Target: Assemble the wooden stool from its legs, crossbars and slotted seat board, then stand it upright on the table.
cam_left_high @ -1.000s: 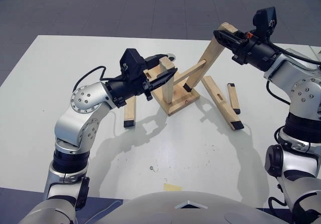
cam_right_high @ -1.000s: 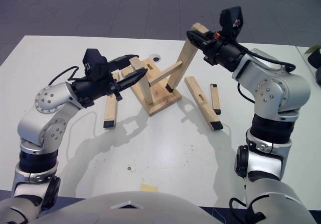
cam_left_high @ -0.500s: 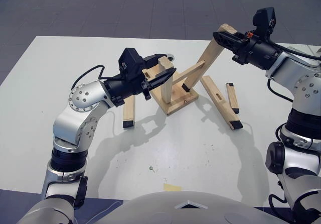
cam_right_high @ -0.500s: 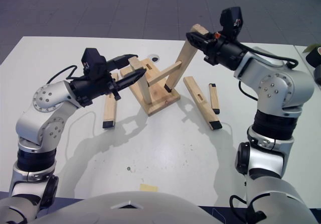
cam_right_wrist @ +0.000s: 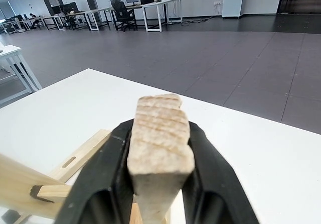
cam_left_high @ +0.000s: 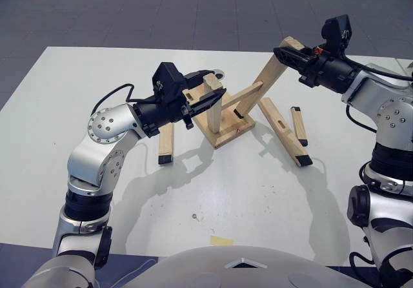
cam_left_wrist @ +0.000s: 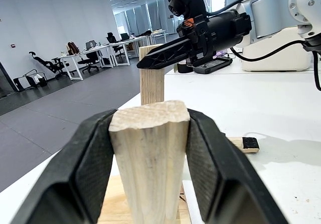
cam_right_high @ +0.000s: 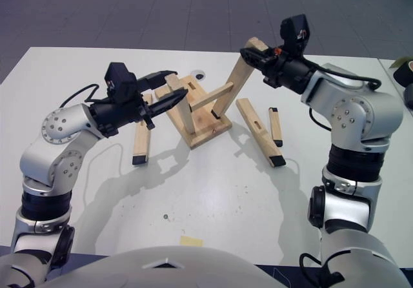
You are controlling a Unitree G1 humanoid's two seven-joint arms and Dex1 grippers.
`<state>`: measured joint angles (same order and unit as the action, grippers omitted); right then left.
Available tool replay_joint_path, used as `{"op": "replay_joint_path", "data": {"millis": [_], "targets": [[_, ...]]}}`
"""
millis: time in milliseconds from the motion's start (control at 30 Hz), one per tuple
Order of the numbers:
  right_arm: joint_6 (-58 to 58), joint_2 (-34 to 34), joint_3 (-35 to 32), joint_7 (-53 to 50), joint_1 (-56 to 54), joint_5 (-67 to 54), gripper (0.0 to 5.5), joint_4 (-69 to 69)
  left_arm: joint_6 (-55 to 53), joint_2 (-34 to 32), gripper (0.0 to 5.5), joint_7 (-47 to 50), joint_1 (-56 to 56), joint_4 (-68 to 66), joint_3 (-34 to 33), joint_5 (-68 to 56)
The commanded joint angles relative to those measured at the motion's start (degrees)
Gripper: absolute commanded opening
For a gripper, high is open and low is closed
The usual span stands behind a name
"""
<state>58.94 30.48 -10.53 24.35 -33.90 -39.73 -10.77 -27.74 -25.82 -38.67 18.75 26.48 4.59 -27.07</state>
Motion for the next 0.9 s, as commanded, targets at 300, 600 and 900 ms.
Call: {"op": "replay_joint_path", "data": {"millis": [300, 600, 900], "targets": [[-2.30, -8.55, 4.28, -1.19, 4.12, -2.38, 1.03, -1.47, -0.92, 0.96, 2.02, -0.26, 2.11, 0.39, 1.81, -0.30], [-4.71, -11.93, -8.41, -5.92, -7.63, -10.96, 2.71, -2.35, -1.80, -0.22, 2.38, -1.52, 2.16, 0.79, 1.93, -0.84], [-8.77, -8.55, -8.19, -5.95, -17.56, -9.56, 4.06, 3.86, -2.63, -1.29, 3.76, -2.86, 1.86, 2.04, 2.73, -1.00]]}}
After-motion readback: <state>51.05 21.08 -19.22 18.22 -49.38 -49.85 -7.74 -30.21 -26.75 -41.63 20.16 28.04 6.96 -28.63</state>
